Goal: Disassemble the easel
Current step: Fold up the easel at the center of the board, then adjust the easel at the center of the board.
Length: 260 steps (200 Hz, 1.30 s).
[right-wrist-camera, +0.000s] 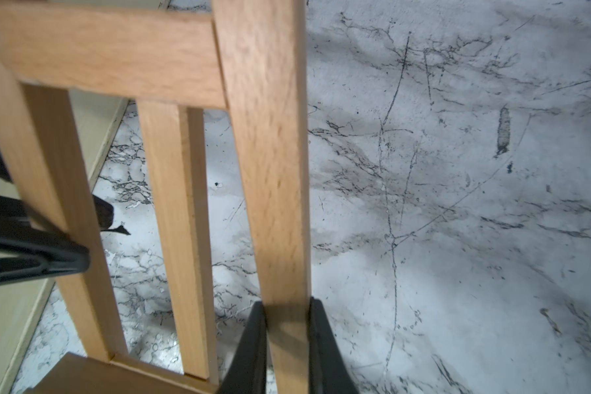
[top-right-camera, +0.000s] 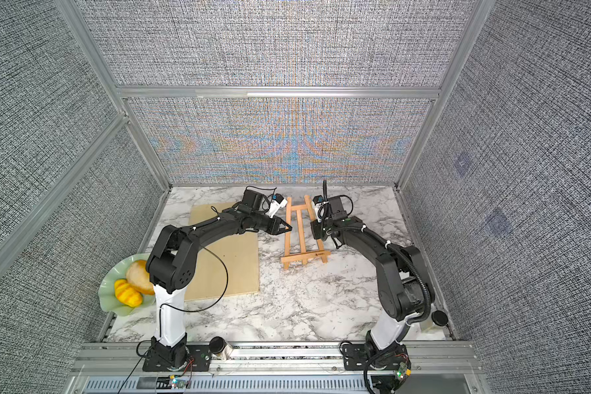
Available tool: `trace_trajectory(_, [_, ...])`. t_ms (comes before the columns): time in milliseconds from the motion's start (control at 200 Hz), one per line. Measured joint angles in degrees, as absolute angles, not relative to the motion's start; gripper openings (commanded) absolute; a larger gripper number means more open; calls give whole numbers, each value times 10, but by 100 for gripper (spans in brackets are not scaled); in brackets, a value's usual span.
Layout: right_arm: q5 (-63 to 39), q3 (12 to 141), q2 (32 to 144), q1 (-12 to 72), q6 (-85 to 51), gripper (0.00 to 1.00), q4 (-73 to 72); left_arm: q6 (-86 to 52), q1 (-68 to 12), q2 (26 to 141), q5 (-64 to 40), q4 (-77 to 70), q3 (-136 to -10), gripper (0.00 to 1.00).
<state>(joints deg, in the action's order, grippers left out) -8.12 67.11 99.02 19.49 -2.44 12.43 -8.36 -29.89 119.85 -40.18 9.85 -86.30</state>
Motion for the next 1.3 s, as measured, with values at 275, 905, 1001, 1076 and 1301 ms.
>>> trace_trajectory(275, [-117, 670, 1027, 188, -58, 0, 118, -84, -286, 1236, -366, 109, -874, 27])
trace_trajectory(905, [-133, 670, 1062, 176, -70, 0, 90, -56, -272, 1245, -330, 133, -851, 25])
trace_trajectory(1001, [-136, 669, 1052, 176, -72, 0, 89, -56, -272, 1238, -330, 129, -843, 24])
trace_trajectory(1076, [-139, 669, 1047, 174, -75, 3, 86, -56, -272, 1233, -330, 125, -836, 23])
trace_trajectory(1301, [-150, 650, 1030, 165, -90, 7, 81, -61, -272, 1208, -332, 117, -800, 22])
